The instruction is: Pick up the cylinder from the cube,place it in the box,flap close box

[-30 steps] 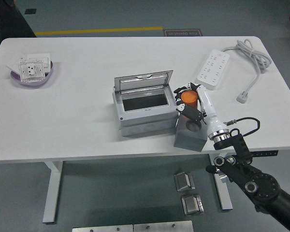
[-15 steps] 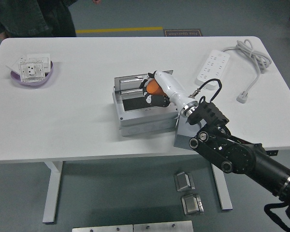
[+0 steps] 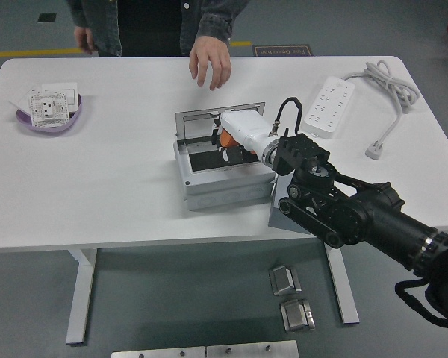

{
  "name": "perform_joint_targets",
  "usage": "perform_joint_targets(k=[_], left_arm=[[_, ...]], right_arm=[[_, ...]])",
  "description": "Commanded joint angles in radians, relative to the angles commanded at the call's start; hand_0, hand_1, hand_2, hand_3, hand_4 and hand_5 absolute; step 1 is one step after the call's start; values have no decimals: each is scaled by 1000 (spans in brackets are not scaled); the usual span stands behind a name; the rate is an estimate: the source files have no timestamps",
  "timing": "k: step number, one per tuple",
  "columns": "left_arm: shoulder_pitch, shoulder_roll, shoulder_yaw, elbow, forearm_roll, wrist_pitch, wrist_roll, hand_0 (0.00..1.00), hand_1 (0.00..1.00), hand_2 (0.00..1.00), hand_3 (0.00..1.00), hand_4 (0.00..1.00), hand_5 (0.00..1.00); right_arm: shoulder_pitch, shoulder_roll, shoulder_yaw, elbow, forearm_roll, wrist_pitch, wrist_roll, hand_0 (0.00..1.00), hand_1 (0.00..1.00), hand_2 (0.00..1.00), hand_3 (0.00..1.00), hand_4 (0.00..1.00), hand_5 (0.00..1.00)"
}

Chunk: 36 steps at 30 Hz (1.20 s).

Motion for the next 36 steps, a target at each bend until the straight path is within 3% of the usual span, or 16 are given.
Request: perform_joint_targets(k=[3, 4, 13, 19, 23, 28, 33, 34, 36], left_arm=[[0, -1, 6, 0, -3, 0, 1, 722, 753, 764, 813, 624, 90], [-1, -2, 8, 0, -3, 0, 2, 724, 753, 761, 812, 622, 90], [-11, -4, 30, 0, -18, 0, 5, 722, 753, 760, 812, 622, 90], [-13, -4, 54, 0, -38, 2, 0, 722, 753, 755, 811, 615, 91], [-8, -9, 65, 0, -48, 2, -3, 722, 752, 746, 805, 590, 87], [3, -18, 47, 0, -34, 1, -2, 721, 750, 746, 798, 581, 89], [11, -22, 21, 0, -10, -1, 0, 721, 750, 746, 798, 581, 89], [11, -23, 20, 0, -9, -1, 1, 720, 750, 746, 788, 571, 89], [12, -23, 22, 0, -12, -1, 1, 720, 750, 746, 788, 571, 89]], right_arm=[[7, 5, -18, 2, -10, 6, -10, 576, 599, 668, 693, 355, 25], [9, 7, -24, 3, -11, 6, -11, 788, 729, 756, 868, 746, 184], [26, 33, -55, 15, -18, 0, -2, 795, 720, 745, 871, 753, 188], [24, 26, -67, 31, -4, -12, 5, 792, 718, 740, 870, 743, 174], [12, -12, -67, 84, 52, -27, 6, 795, 717, 735, 871, 789, 185], [7, -99, -55, 187, 163, -35, 11, 787, 702, 726, 857, 767, 183], [36, -183, -28, 303, 275, 3, -21, 787, 702, 726, 857, 767, 183], [44, -194, -21, 322, 292, 12, -27, 742, 653, 684, 794, 768, 212], [62, -212, -6, 359, 315, 28, -39, 742, 653, 684, 794, 768, 212]])
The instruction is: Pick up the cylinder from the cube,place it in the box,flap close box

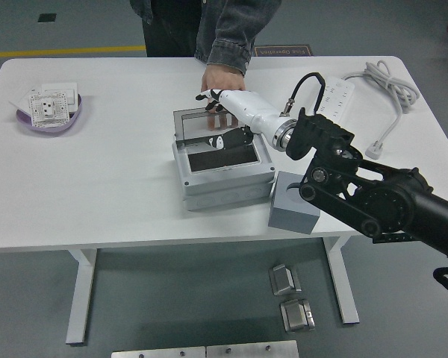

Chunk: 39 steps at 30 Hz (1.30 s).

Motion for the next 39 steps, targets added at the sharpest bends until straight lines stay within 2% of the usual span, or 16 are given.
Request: perform_joint_targets(k=[3, 4, 8, 12, 16, 22, 32, 39], left_arm=[[0, 0, 6, 0, -7, 0, 0, 720, 750, 746, 788, 571, 89], [0, 0, 7, 0, -9, 1, 0, 718, 749, 745, 783, 566, 81], [0, 2, 11, 0, -12, 1, 0, 718, 749, 745, 783, 566, 81], [-2, 3, 19, 0, -22, 1, -1, 718, 748, 743, 768, 535, 66], [-5, 3, 35, 0, -42, 3, -4, 717, 747, 741, 764, 524, 64], [-10, 0, 53, 0, -60, 3, -6, 717, 747, 740, 761, 520, 64], [-9, 4, 64, 0, -74, 4, -10, 717, 746, 738, 760, 518, 64], [-9, 2, 116, 0, -123, 6, -20, 716, 746, 736, 758, 515, 64]], right_arm=[[18, -9, 21, 6, 10, 8, 0, 742, 653, 684, 794, 768, 212], [22, -10, 27, 1, 12, 9, 2, 701, 615, 663, 735, 757, 223], [35, 5, 40, -59, 34, -3, 33, 701, 615, 663, 735, 757, 223], [33, 29, 14, -121, 62, -23, 66, 686, 594, 648, 721, 752, 223], [15, 38, -32, -141, 91, -42, 92, 672, 568, 638, 714, 750, 224], [-8, 21, -85, -120, 123, -57, 110, 666, 554, 628, 709, 742, 228], [-30, -39, -112, -1, 133, -73, 107, 664, 543, 626, 708, 738, 242], [-89, -28, -119, -2, 166, -99, 134, 656, 534, 621, 705, 720, 247]])
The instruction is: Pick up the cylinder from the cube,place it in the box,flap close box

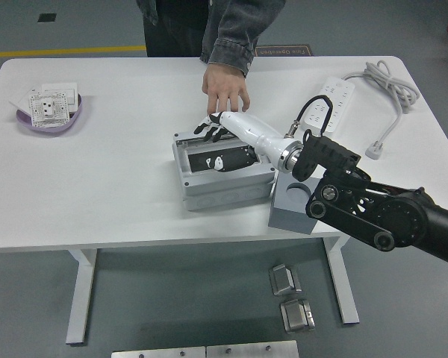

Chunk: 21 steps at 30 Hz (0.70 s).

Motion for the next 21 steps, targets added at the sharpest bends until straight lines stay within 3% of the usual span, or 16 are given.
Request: perform_joint_targets(k=[5, 14, 21], left_arm=[[-2, -1, 35, 0, -34, 2, -8, 716, 746, 735, 757, 513, 63], [3, 0, 30, 0, -29, 4, -8, 716, 745, 736, 756, 512, 62], [0, -3, 83, 0, -78, 7, -20, 716, 745, 734, 754, 511, 64]], right_arm=[[-25, 1, 19, -4, -4, -10, 9, 651, 535, 620, 703, 713, 249], [-58, -7, 26, 14, 14, -34, 29, 640, 532, 618, 703, 705, 248], [-107, -2, 43, 7, 42, -64, 65, 636, 525, 615, 705, 698, 250]])
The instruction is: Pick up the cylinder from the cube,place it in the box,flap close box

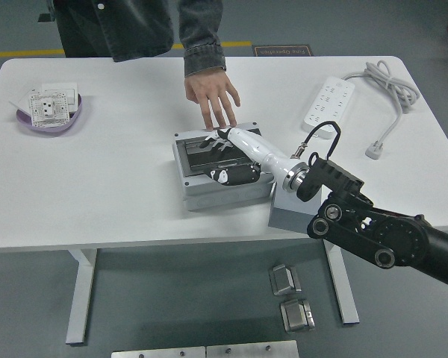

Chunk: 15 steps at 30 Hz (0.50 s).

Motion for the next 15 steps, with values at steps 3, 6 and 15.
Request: perform_joint_targets(k=[3, 6, 15], left_arm=[[1, 0, 7, 0, -4, 2, -3, 716, 745, 734, 754, 511, 64], [3, 0, 2, 0, 2, 2, -4, 716, 745, 731, 752, 509, 64], [5, -6, -14, 0, 12, 4, -5, 715, 744, 725, 744, 497, 56]], right_arm=[[-14, -4, 9, 11, -1, -12, 8, 636, 525, 615, 705, 698, 250], [-24, -10, 18, 21, -1, -22, 15, 619, 521, 610, 704, 693, 251], [-126, -53, 198, 108, -146, 48, -92, 619, 514, 605, 704, 690, 249]])
